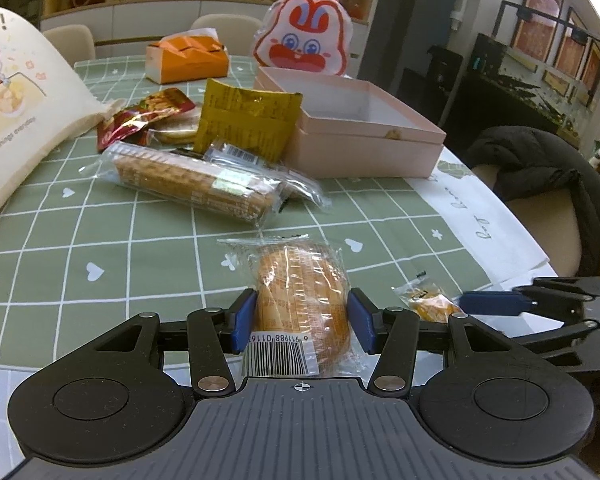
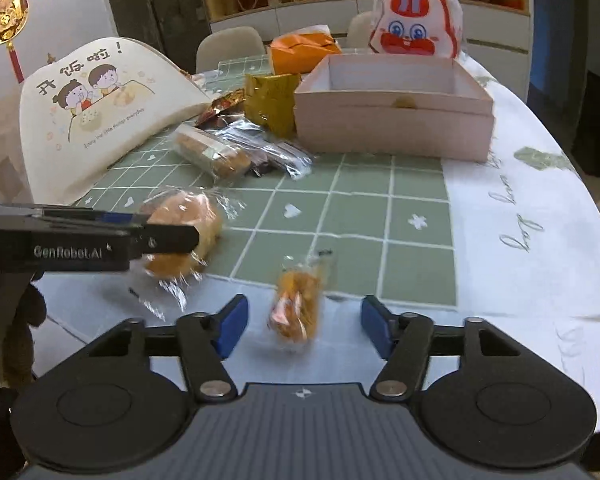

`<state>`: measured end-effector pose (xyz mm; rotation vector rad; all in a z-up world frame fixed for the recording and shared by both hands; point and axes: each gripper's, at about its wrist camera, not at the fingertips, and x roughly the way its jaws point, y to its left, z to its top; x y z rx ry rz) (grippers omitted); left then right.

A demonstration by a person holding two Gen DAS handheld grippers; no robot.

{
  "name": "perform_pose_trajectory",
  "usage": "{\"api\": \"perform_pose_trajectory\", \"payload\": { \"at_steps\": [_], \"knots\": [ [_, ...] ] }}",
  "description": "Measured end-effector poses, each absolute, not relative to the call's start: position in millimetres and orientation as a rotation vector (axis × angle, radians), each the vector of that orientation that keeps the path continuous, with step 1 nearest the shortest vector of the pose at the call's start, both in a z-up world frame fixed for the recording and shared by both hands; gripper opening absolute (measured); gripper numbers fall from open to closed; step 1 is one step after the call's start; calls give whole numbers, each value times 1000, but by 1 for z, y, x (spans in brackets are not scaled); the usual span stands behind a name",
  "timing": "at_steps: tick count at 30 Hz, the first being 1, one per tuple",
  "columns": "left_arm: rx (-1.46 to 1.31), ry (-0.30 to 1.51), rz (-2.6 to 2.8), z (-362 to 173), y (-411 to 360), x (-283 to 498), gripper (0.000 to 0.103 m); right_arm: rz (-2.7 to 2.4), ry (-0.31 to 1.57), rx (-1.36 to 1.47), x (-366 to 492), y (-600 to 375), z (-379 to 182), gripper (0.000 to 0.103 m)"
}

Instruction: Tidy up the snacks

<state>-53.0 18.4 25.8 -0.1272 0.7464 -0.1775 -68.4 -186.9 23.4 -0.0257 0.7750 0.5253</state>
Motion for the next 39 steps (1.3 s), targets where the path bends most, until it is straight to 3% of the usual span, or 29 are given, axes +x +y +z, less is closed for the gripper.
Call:
{"api": "perform_pose_trajectory", "payload": {
  "at_steps": [2, 4, 5, 10, 17, 23, 31, 34, 39],
  "knots": [
    [-120, 749, -177, 27, 16, -53, 56, 550, 773, -35, -67, -180, 21, 55],
    [-119, 753, -191, 27, 12, -53, 56, 555, 744, -107, -68, -171, 19, 41],
    [-117, 754, -203, 27, 10, -54, 56, 547, 731, -152, -69, -168, 19, 27],
    [-134, 742, -269, 35, -5, -53, 55, 541, 696, -192, -68, -185, 34, 21],
    [-93, 588, -345, 102, -26, -9, 55, 488, 559, -126, -36, -212, 95, 21],
    [-76, 473, -303, 153, -28, 82, 55, 421, 473, -136, 35, -203, 140, 21],
    [-130, 582, -298, 132, -12, 178, 55, 364, 560, -141, 139, -183, 126, 21],
    [-113, 749, -239, 92, -11, 217, 55, 395, 634, -160, 161, -174, 105, 33],
    [-105, 753, -163, 78, 2, 218, 48, 377, 732, -126, 166, -179, 85, 50]
  ]
}}
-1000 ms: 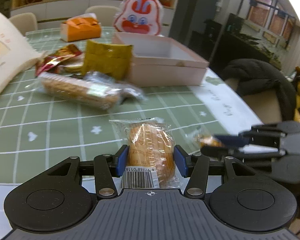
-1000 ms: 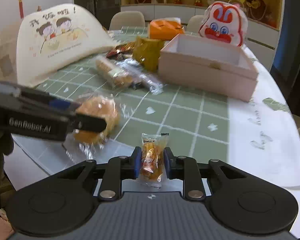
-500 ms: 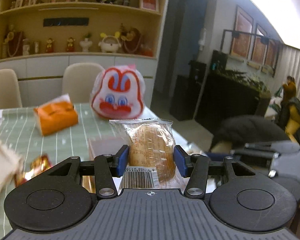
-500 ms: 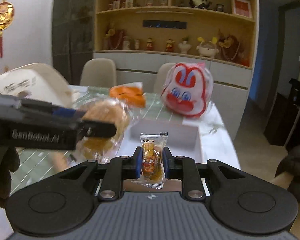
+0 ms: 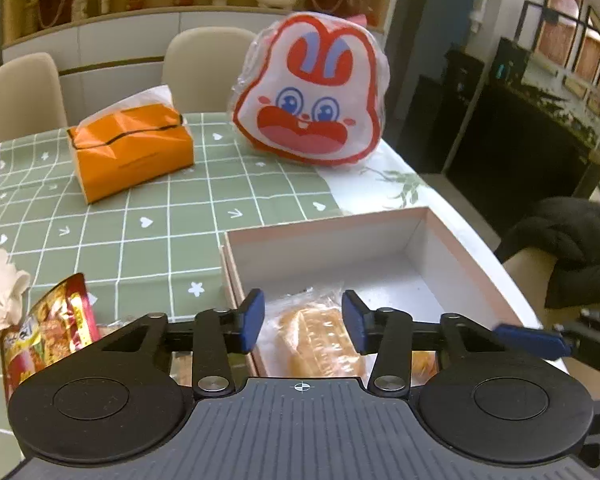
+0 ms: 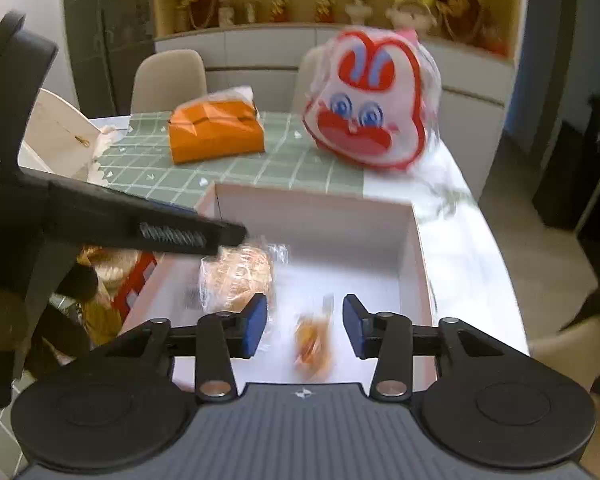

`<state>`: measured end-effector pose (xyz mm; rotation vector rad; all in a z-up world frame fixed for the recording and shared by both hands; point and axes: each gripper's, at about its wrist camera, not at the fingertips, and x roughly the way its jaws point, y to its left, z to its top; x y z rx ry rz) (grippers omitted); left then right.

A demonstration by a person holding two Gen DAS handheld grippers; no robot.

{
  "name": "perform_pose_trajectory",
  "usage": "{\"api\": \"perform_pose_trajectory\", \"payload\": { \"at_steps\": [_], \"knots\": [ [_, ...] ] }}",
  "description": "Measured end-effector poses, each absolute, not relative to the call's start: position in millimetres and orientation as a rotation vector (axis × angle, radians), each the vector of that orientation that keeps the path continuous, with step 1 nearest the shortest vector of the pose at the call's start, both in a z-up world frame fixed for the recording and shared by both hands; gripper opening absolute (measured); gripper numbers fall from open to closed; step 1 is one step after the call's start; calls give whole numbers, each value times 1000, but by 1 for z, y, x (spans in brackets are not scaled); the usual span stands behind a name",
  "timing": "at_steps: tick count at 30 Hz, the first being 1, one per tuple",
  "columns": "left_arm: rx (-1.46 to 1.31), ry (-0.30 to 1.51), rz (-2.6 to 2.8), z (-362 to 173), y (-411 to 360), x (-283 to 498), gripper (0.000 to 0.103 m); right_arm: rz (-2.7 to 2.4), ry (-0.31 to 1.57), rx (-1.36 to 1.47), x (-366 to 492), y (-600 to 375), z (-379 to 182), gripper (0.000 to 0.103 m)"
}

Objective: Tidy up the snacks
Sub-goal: 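Lower the bread into the pink box with the left tool while the right tool drops the packet in, then grasp the long wrapped biscuit stick with the left tool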

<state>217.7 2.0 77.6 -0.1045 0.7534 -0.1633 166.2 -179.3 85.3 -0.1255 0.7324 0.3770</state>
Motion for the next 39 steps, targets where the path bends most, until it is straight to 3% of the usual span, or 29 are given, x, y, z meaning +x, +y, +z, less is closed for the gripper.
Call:
{"api": "perform_pose_trajectory", "payload": {
  "at_steps": [2, 9, 11, 20, 30, 39],
  "knots": [
    [-97, 725, -140, 87, 7, 207, 48, 365, 737, -116, 159, -186, 85, 56],
    [-79, 664, 8, 102, 44, 128, 48, 400, 723, -96, 121, -189, 81, 59],
    [-90, 668, 51, 95, 56, 104, 48, 428, 705, -100, 108, -182, 79, 63],
    [-127, 760, 102, 58, 80, 58, 48, 515, 676, -122, 68, -138, 54, 63],
    [-248, 738, 94, 46, 109, 42, 49, 570, 778, -29, 68, -84, 30, 60],
    [-120, 732, 108, 33, 98, 49, 51, 606, 736, -167, 17, -67, 23, 60]
  ]
}}
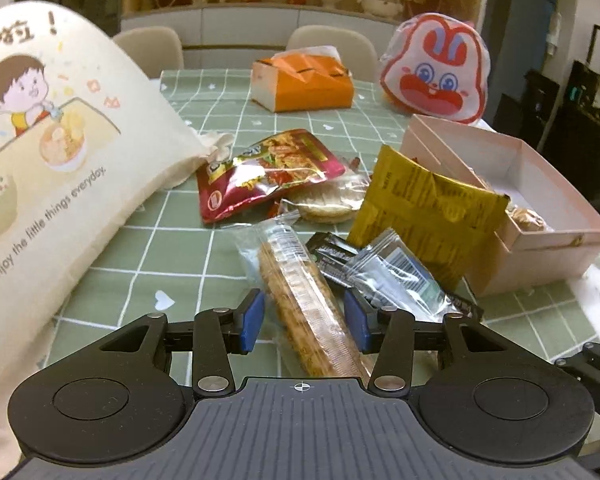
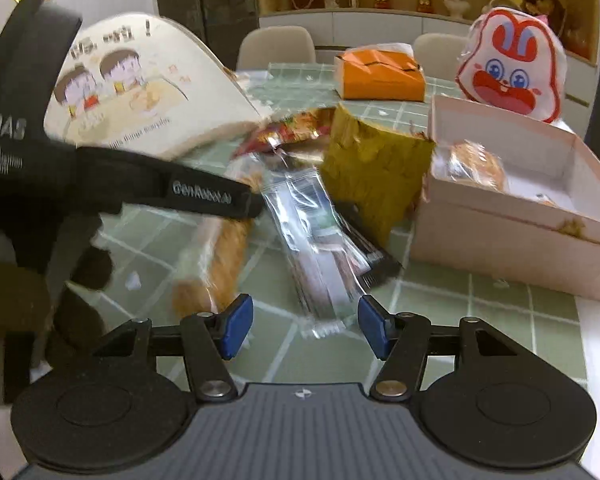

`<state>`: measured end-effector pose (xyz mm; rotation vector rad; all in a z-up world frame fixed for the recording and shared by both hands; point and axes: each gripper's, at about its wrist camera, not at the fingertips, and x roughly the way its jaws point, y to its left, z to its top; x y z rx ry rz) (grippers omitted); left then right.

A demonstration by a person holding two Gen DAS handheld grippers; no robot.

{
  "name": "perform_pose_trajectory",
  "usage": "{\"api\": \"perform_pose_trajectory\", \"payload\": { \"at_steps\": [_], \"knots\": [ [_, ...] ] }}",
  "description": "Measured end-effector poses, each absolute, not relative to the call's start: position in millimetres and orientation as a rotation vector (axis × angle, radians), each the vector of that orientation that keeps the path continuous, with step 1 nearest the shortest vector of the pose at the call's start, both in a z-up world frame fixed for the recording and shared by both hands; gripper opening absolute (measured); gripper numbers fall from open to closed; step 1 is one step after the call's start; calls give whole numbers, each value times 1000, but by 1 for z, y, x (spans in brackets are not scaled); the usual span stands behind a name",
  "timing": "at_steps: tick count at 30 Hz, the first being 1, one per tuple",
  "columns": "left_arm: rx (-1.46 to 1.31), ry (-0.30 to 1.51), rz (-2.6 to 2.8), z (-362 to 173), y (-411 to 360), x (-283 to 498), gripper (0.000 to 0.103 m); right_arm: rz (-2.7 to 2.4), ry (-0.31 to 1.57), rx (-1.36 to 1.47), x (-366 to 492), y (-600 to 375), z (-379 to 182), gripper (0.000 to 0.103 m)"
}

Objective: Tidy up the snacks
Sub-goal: 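Grasp the long wrapped biscuit stick with the left tool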

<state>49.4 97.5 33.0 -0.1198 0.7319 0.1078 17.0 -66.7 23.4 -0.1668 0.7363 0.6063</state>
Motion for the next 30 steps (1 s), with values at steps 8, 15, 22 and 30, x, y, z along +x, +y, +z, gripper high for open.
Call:
{"api": "perform_pose_trajectory", "payload": {
  "at_steps": [8, 15, 22, 30],
  "knots": [
    [-81, 716, 125, 32, 101, 22, 51, 529, 669, -163, 0, -79, 15, 64],
    [-77, 724, 143, 28, 100, 10, 52, 517, 684, -117, 6, -86, 13, 78],
    [-51, 726, 139, 22, 94, 7, 50, 508, 685, -146, 4, -81, 13, 78],
    [-25, 773, 131, 23, 89, 17, 48, 554, 711, -186, 7, -76, 12, 95]
  ]
}}
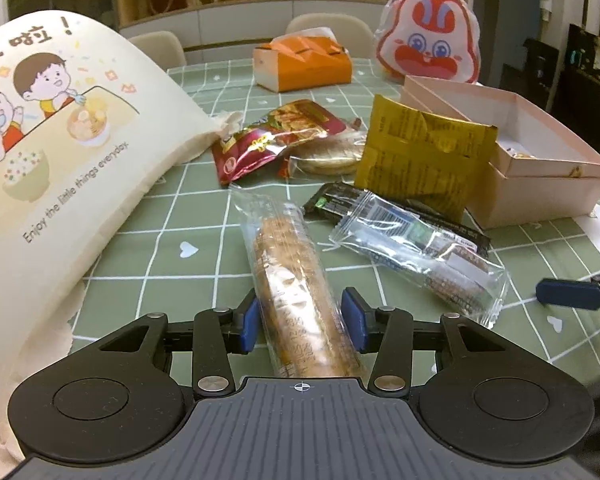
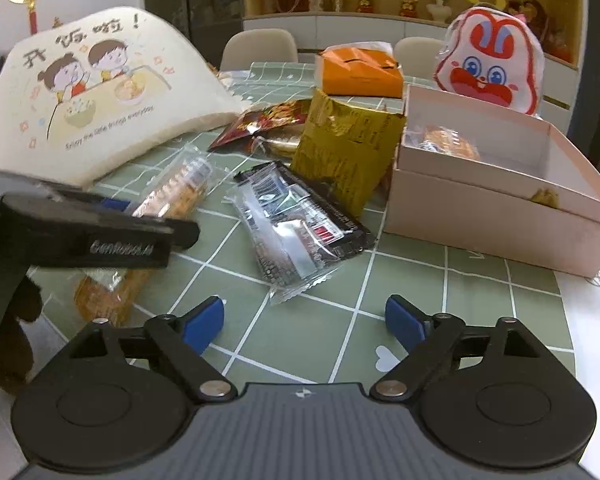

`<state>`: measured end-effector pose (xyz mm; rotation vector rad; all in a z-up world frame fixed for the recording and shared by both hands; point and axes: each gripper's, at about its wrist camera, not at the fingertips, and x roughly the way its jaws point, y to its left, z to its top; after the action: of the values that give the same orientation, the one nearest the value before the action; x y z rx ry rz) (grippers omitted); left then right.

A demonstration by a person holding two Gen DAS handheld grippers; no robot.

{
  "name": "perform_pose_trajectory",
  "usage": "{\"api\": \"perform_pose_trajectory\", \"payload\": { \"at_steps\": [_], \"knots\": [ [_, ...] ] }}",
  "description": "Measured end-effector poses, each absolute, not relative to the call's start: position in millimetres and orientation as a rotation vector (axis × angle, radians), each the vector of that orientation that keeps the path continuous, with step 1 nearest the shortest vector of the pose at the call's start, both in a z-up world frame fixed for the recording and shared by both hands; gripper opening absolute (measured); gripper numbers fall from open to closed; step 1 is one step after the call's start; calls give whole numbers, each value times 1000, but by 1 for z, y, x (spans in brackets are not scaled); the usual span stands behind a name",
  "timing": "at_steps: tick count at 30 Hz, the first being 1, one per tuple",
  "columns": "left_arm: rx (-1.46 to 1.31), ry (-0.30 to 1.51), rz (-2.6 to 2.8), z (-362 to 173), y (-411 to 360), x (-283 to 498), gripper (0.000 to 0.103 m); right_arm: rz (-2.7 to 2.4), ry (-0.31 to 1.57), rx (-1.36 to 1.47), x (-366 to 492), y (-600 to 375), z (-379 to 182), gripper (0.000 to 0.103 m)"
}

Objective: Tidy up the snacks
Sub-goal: 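Grasp the long wrapped biscuit stick with the left tool, then grasp the small clear barcode packet with the right tool while the left tool holds the biscuit stick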

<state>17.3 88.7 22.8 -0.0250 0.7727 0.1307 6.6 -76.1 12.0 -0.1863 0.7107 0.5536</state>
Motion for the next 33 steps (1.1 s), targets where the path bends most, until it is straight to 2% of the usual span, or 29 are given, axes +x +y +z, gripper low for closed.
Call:
{"api": "perform_pose_trajectory", "payload": {
  "at_steps": [2, 13, 14, 15, 16, 17, 19, 23, 27, 31, 33],
  "knots": [
    [-26, 781, 128, 23, 88, 20, 49, 590, 733, -201, 7, -75, 12, 103],
    [-75, 925, 169, 32, 90, 27, 48, 692, 753, -207, 4, -87, 15, 103],
    [-85, 943, 188, 33, 90, 31, 48, 710, 767, -235, 6, -88, 16, 100],
    [-90, 956, 210, 34, 89, 35, 44, 723, 782, -258, 6, -89, 19, 91],
    [-101, 965, 229, 34, 88, 38, 39, 739, 798, -270, 7, -93, 23, 87],
    [-113, 970, 253, 35, 86, 39, 38, 759, 826, -269, 11, -99, 29, 85],
    [-132, 959, 304, 34, 82, 39, 37, 785, 846, -274, 18, -116, 40, 85],
    [-179, 954, 424, 35, 65, 25, 35, 740, 724, -335, 34, -160, 60, 85],
    [-241, 955, 508, 36, 51, 2, 35, 737, 790, -229, 73, -195, 81, 85],
    [-238, 945, 500, 35, 51, -2, 35, 564, 626, -202, 91, -219, 119, 85],
    [-211, 954, 450, 36, 55, 7, 35, 398, 610, -188, 112, -219, 122, 84]
  ]
}}
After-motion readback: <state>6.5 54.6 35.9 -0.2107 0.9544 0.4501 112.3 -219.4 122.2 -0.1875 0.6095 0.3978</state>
